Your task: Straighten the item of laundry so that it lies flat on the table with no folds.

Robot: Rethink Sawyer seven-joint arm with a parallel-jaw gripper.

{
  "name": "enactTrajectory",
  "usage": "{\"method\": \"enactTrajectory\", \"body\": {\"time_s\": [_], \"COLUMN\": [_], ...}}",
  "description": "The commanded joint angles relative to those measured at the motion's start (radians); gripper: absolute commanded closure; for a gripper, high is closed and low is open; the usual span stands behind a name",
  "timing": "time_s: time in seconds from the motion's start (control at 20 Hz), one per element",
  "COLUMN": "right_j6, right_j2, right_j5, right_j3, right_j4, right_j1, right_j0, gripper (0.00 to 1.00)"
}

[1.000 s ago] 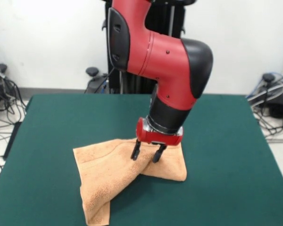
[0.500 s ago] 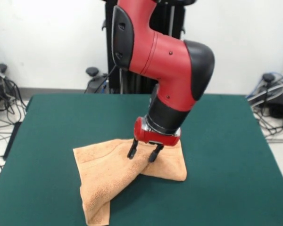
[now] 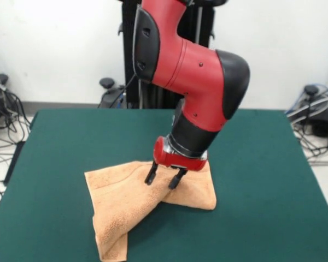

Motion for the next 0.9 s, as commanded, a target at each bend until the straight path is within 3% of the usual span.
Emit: {"method": "enactTrajectory", "body": {"time_s": [0.05, 0.25, 0.55, 0.9], "right_j6": [0.267, 0.27, 0.241, 0.231], "right_j2": [0.089, 0.15, 0.165, 0.126], "right_j5": [-0.079, -0.13, -0.144, -0.142], "right_j3": [0.023, 0.059, 0.052, 0.049], "right_j4": [0.077, 0.102, 0.117, 0.112], "right_j1": [0.03, 0.015, 0.035, 0.044], "right_j0": [-0.04, -0.075, -0.078, -0.046], "gripper": [0.0, 0.0, 0.0, 0.0]}}
